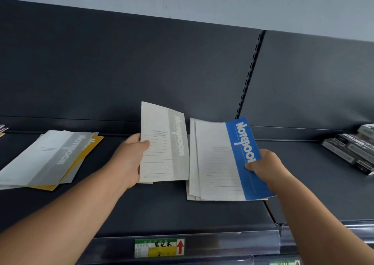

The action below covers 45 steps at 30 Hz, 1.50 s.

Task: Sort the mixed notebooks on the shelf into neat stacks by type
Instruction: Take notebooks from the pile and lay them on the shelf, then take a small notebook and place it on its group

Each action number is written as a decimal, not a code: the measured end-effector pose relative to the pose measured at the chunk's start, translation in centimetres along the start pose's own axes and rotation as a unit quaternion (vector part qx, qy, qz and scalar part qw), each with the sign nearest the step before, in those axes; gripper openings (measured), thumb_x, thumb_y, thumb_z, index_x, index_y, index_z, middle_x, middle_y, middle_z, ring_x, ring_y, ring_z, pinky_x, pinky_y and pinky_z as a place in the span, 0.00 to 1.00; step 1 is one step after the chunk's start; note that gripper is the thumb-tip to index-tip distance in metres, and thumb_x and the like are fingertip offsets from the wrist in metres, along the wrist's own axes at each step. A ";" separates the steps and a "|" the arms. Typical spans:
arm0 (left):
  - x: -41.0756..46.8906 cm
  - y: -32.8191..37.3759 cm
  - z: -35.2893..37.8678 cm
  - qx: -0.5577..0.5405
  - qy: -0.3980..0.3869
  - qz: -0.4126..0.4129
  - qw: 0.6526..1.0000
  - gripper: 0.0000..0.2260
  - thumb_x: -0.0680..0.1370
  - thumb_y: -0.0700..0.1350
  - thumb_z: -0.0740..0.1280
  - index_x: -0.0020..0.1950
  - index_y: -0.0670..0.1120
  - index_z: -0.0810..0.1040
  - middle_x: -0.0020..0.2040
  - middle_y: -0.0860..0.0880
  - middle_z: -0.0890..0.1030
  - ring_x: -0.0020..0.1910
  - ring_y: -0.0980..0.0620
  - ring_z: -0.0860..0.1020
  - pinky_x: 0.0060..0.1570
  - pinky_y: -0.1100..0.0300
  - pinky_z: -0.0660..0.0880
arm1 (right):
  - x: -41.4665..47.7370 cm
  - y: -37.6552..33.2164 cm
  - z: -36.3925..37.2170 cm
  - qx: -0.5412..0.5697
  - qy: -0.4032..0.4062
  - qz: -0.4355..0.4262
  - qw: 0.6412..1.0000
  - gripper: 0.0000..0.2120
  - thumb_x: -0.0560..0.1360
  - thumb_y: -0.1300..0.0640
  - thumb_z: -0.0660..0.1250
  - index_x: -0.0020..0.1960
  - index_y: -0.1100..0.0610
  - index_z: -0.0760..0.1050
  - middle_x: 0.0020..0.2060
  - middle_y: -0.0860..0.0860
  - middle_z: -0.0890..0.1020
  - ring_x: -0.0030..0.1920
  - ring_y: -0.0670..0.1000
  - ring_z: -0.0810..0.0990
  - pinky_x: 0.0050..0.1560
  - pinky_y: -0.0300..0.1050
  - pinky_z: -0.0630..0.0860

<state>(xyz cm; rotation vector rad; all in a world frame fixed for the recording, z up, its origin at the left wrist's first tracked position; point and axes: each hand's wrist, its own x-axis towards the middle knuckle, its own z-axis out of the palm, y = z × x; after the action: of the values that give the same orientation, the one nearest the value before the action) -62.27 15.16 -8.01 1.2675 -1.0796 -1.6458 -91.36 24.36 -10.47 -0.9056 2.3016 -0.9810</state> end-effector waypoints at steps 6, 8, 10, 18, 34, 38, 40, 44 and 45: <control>-0.3 0.2 -1.4 -0.016 0.029 0.004 0.999 0.10 0.82 0.42 0.60 0.59 0.50 0.78 0.54 0.44 0.82 0.51 0.39 0.81 0.42 0.34 0.78 | -1.2 -0.9 1.5 -0.318 0.064 -0.041 0.945 0.20 0.75 0.54 0.67 0.64 0.57 0.66 0.61 0.55 0.74 0.60 0.58 0.71 0.54 0.51 0.70; -0.2 0.1 -1.9 -0.026 0.017 0.003 1.000 0.10 0.82 0.41 0.61 0.61 0.49 0.78 0.55 0.44 0.83 0.52 0.39 0.81 0.43 0.35 0.78 | -2.3 -2.6 2.6 -0.240 0.074 -0.124 0.960 0.21 0.78 0.53 0.65 0.69 0.56 0.67 0.65 0.53 0.73 0.63 0.57 0.71 0.57 0.50 0.69; -0.2 -0.2 -2.2 -0.034 0.011 0.004 0.999 0.11 0.81 0.40 0.63 0.62 0.47 0.78 0.55 0.43 0.83 0.52 0.40 0.81 0.42 0.42 0.79 | -3.6 -5.0 4.2 -0.065 0.003 -0.161 0.985 0.22 0.78 0.48 0.64 0.70 0.54 0.69 0.60 0.49 0.77 0.55 0.52 0.77 0.51 0.45 0.72; -1.0 0.4 -4.7 -0.066 0.066 0.012 0.996 0.11 0.80 0.43 0.64 0.62 0.45 0.77 0.53 0.43 0.83 0.53 0.41 0.81 0.43 0.50 0.78 | -5.8 -9.7 10.9 0.176 -0.224 -0.115 0.952 0.03 0.76 0.59 0.68 0.49 0.53 0.78 0.48 0.52 0.85 0.49 0.55 0.84 0.53 0.55 0.81; -3.5 4.6 -24.0 -0.036 0.334 0.109 0.936 0.07 0.82 0.44 0.59 0.54 0.51 0.76 0.50 0.46 0.80 0.49 0.43 0.78 0.43 0.50 0.76 | -10.4 -17.7 24.0 0.273 -0.325 -0.087 0.901 0.07 0.77 0.64 0.67 0.53 0.56 0.76 0.49 0.52 0.85 0.45 0.53 0.84 0.36 0.45 0.80; -4.4 6.4 -28.4 -0.036 0.361 0.122 0.924 0.07 0.82 0.44 0.58 0.53 0.51 0.76 0.45 0.49 0.79 0.45 0.46 0.78 0.41 0.52 0.75 | -11.5 -20.1 27.9 0.278 -0.322 -0.066 0.902 0.09 0.77 0.63 0.68 0.57 0.58 0.76 0.51 0.54 0.84 0.49 0.56 0.84 0.44 0.51 0.82; -4.4 6.8 -29.6 -0.038 0.350 0.112 0.929 0.08 0.83 0.44 0.58 0.49 0.51 0.76 0.45 0.48 0.80 0.46 0.45 0.79 0.46 0.49 0.76 | -11.7 -20.8 29.3 0.252 -0.295 -0.072 0.919 0.09 0.77 0.58 0.69 0.56 0.59 0.77 0.50 0.55 0.84 0.48 0.56 0.84 0.43 0.51 0.82; -3.3 6.7 -29.9 -0.032 0.299 0.083 0.950 0.09 0.82 0.43 0.58 0.51 0.50 0.78 0.50 0.45 0.81 0.51 0.42 0.79 0.51 0.46 0.77 | -12.2 -21.3 29.7 0.022 -0.192 -0.193 0.962 0.09 0.77 0.48 0.64 0.41 0.49 0.68 0.38 0.44 0.73 0.39 0.49 0.73 0.33 0.40 0.67; -2.9 6.6 -29.5 -0.031 0.283 0.077 0.956 0.09 0.82 0.43 0.58 0.53 0.50 0.78 0.49 0.45 0.81 0.51 0.42 0.79 0.50 0.47 0.76 | -12.4 -21.2 29.5 0.002 -0.175 -0.219 0.960 0.09 0.78 0.50 0.62 0.40 0.47 0.66 0.37 0.42 0.69 0.39 0.49 0.71 0.33 0.39 0.64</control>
<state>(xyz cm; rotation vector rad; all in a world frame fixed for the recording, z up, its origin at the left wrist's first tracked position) -32.31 10.89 -5.12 1.4512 -0.7407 -1.0879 -56.06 9.12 -10.94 -1.4978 1.8372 -0.9030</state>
